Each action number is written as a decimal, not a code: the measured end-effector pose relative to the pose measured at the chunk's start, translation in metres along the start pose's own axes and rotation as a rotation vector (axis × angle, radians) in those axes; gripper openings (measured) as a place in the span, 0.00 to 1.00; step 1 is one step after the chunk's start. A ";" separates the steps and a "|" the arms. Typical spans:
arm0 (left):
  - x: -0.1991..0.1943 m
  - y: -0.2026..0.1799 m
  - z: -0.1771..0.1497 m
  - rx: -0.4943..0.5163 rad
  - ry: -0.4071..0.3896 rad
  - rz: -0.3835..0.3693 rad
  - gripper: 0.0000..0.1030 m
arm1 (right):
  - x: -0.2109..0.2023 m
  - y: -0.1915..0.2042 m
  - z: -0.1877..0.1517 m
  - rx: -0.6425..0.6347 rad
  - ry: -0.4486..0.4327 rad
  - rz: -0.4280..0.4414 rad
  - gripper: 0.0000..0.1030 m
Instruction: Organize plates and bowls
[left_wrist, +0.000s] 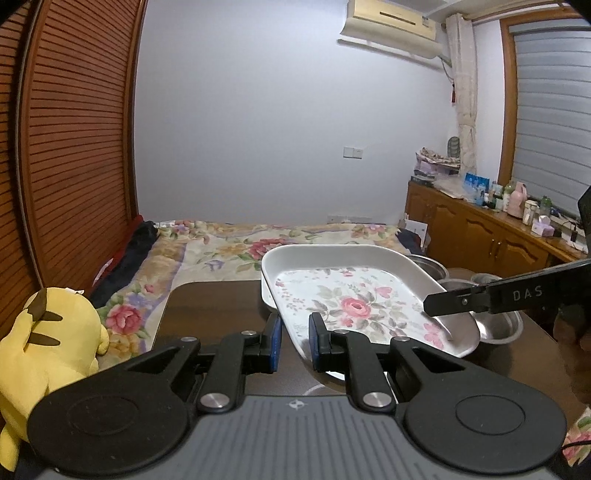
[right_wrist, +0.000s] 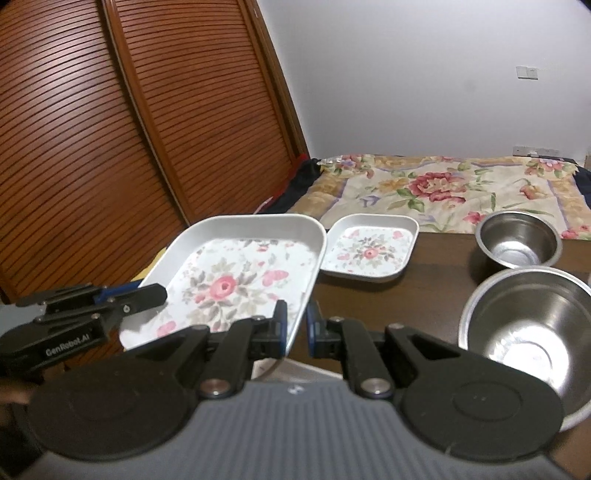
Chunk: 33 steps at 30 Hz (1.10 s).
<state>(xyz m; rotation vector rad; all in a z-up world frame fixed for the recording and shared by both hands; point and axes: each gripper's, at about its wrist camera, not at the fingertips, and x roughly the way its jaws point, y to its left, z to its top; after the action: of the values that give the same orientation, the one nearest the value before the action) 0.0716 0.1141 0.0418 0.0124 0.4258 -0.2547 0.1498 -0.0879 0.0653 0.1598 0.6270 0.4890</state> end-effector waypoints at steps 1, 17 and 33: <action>-0.001 -0.001 -0.002 0.003 0.002 0.000 0.16 | -0.003 0.000 -0.002 -0.004 0.001 -0.001 0.12; -0.019 -0.006 -0.020 -0.032 0.007 -0.034 0.16 | -0.020 0.004 -0.028 -0.006 0.036 0.011 0.12; 0.003 -0.009 -0.056 -0.046 0.097 -0.047 0.16 | -0.012 -0.008 -0.065 0.034 0.093 -0.014 0.12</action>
<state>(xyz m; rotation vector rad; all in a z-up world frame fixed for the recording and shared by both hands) 0.0487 0.1082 -0.0102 -0.0307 0.5288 -0.2915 0.1053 -0.1006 0.0170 0.1649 0.7275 0.4741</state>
